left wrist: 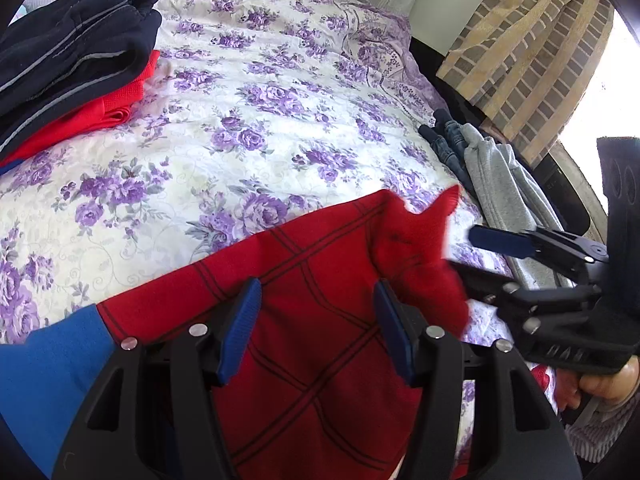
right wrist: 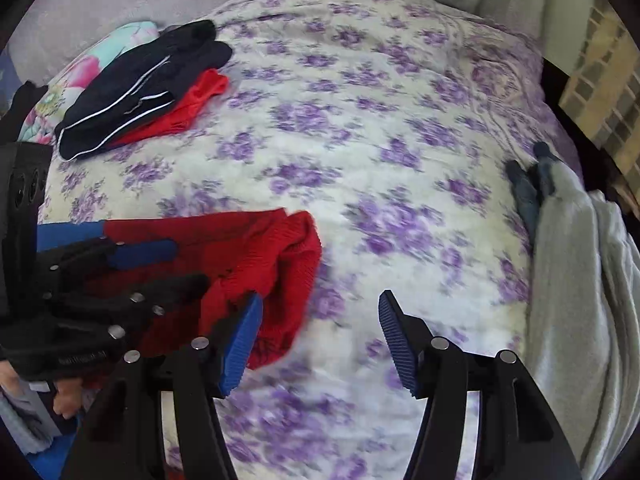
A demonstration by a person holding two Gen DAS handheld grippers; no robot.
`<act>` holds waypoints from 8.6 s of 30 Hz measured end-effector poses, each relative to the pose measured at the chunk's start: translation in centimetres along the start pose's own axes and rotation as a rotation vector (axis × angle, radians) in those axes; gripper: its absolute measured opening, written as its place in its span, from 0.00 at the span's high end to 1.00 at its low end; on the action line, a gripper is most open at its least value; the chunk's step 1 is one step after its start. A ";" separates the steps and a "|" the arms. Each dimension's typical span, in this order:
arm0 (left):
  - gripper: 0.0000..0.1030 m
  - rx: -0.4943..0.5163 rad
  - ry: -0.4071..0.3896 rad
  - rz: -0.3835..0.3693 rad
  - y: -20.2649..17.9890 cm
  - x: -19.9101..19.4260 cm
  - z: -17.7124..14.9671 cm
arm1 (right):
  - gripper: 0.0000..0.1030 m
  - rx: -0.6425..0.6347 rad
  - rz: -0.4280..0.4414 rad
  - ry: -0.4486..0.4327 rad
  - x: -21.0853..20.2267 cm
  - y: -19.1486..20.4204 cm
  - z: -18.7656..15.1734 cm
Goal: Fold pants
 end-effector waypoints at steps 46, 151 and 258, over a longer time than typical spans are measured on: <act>0.51 0.059 -0.013 0.087 -0.2 0.2 -0.2 | 0.72 0.485 0.311 -0.099 0.0 -6.4 -3.0; 0.14 -0.432 -0.022 0.639 44.8 -28.1 -14.7 | 0.65 0.616 0.516 -0.076 2.2 -7.0 0.0; 0.86 -0.676 0.034 0.157 31.1 -35.3 -33.5 | 0.39 0.571 0.491 -0.211 -11.2 0.0 -21.6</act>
Point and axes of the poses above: each gripper's, at about its wrist camera, not at the fingertips, and x roughly the way its jaws point, y to its left, z to its top, the point moved 8 cm from there along x, roughly the way its jaws point, and after that the axes turned 14 degrees about z, right-handed, at the moved point
